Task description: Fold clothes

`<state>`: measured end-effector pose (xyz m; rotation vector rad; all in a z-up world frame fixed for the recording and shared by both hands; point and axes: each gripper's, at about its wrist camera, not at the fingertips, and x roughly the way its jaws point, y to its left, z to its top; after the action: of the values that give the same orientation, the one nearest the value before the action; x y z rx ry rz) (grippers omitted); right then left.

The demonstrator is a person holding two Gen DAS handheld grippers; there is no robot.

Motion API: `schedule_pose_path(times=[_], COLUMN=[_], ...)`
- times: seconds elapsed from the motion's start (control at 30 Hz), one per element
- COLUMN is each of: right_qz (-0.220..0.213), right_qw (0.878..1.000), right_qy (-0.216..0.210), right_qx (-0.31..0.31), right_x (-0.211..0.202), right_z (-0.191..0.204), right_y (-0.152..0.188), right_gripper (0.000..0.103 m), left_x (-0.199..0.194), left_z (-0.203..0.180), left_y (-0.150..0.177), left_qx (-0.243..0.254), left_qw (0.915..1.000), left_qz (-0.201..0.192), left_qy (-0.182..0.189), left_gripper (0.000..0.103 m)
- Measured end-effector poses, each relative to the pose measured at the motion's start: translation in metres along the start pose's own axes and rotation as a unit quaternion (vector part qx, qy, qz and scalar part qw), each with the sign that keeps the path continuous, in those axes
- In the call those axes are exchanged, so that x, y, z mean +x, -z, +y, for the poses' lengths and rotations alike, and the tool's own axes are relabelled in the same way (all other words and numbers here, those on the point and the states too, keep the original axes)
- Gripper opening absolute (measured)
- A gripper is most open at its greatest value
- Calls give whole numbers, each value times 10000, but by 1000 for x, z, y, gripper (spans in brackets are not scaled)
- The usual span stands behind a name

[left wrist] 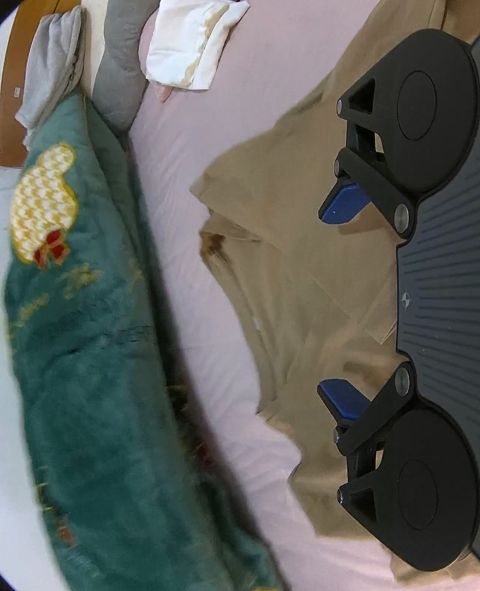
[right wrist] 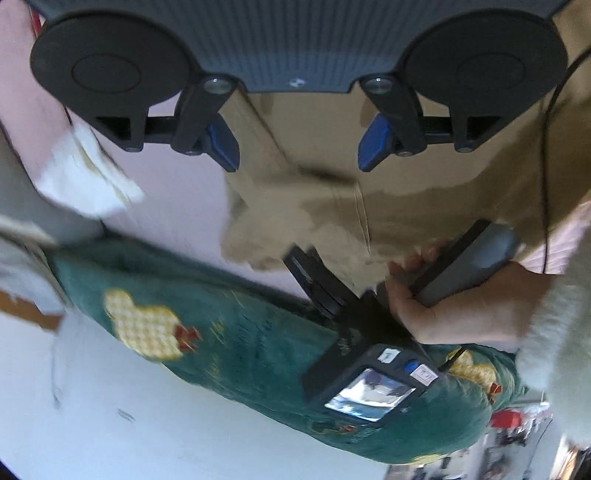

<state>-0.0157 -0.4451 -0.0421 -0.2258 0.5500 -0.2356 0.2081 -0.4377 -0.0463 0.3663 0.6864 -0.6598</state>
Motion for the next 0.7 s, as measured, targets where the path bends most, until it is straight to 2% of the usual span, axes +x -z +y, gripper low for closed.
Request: schedule_pose_path(times=[0.07, 0.17, 0.27, 0.3, 0.33, 0.37, 0.43, 0.47, 0.5, 0.6, 0.7], right_qz=[35, 253, 432, 497, 562, 628, 689, 713, 722, 653, 528], right_qw=[9998, 9982, 9966, 9969, 9968, 9964, 9969, 9969, 9969, 9977, 9983], right_qy=[-188, -402, -402, -456, -507, -558, -380, -310, -274, -155, -90], right_qx=[-50, -359, -569, -411, -238, -64, -46, -95, -113, -48, 217], right_x=[31, 60, 77, 78, 80, 81, 85, 86, 85, 82, 78], right_z=[7, 19, 23, 17, 11, 5, 3, 4, 4, 1, -13], right_y=[-9, -12, -7, -7, -9, -10, -13, -13, -12, -13, -18], right_gripper=[71, 69, 67, 63, 50, 43, 18, 17, 15, 11, 11], left_x=[15, 31, 35, 34, 33, 32, 31, 32, 33, 33, 28], left_z=[10, 19, 11, 8, 6, 4, 2, 1, 1, 5, 6], left_y=[-1, 3, 11, 13, 13, 12, 9, 7, 5, 0, -9], left_qx=[-126, -455, -272, -192, -157, -138, -166, -171, -194, -456, -738], left_qw=[9998, 9971, 9979, 9982, 9979, 9975, 9973, 9973, 9969, 9948, 9906], left_qz=[139, 298, 238, 193, 158, 137, 170, 190, 215, 269, 232], left_qy=[104, 539, 542, 543, 612, 677, 695, 690, 731, 875, 1130], left_gripper=[89, 80, 71, 65, 49, 44, 23, 19, 11, 3, 2])
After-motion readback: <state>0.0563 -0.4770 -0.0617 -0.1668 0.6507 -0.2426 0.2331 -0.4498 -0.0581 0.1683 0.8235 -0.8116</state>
